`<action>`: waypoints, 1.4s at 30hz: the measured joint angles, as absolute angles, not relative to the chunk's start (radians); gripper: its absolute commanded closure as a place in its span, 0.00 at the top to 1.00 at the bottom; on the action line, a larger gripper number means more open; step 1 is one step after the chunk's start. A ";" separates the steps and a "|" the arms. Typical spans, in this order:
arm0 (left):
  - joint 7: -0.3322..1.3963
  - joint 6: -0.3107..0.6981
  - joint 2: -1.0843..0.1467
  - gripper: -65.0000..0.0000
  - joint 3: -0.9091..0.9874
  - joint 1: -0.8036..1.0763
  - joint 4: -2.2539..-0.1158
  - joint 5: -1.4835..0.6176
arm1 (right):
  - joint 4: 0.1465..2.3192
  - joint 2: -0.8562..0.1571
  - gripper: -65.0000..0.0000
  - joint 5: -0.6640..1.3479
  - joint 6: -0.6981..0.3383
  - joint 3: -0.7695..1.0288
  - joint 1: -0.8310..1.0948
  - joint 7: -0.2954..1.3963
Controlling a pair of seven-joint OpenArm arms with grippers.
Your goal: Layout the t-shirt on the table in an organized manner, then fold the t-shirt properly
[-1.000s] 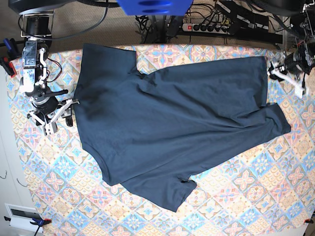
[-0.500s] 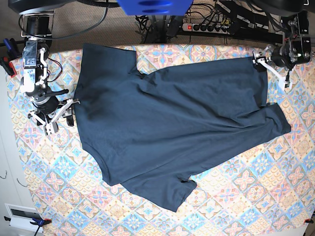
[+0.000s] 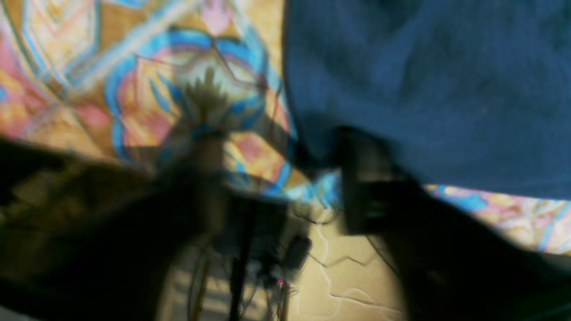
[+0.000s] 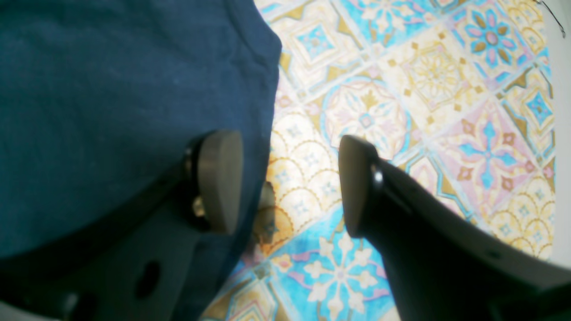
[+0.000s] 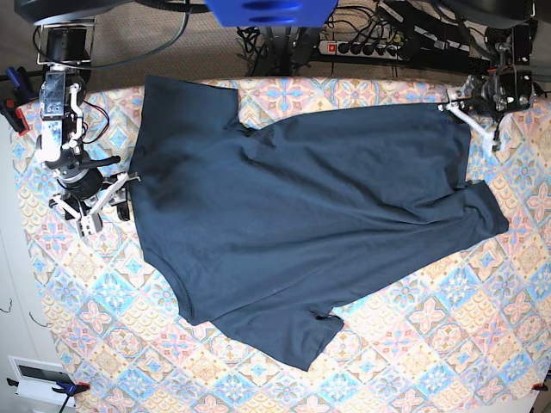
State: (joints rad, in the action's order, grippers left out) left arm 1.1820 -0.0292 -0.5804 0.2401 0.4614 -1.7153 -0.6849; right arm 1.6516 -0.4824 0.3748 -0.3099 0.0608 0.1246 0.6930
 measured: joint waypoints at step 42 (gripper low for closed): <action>1.402 0.065 -0.724 0.00 0.687 0.570 -1.582 -1.456 | 1.643 -0.530 0.51 0.382 -0.313 -0.035 0.290 0.758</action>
State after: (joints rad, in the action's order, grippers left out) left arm 1.4017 0.0650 -0.7238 0.6868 0.5697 -1.5822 -1.4559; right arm 1.6428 -0.5297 0.3820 -0.3126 -0.0353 0.2905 0.7578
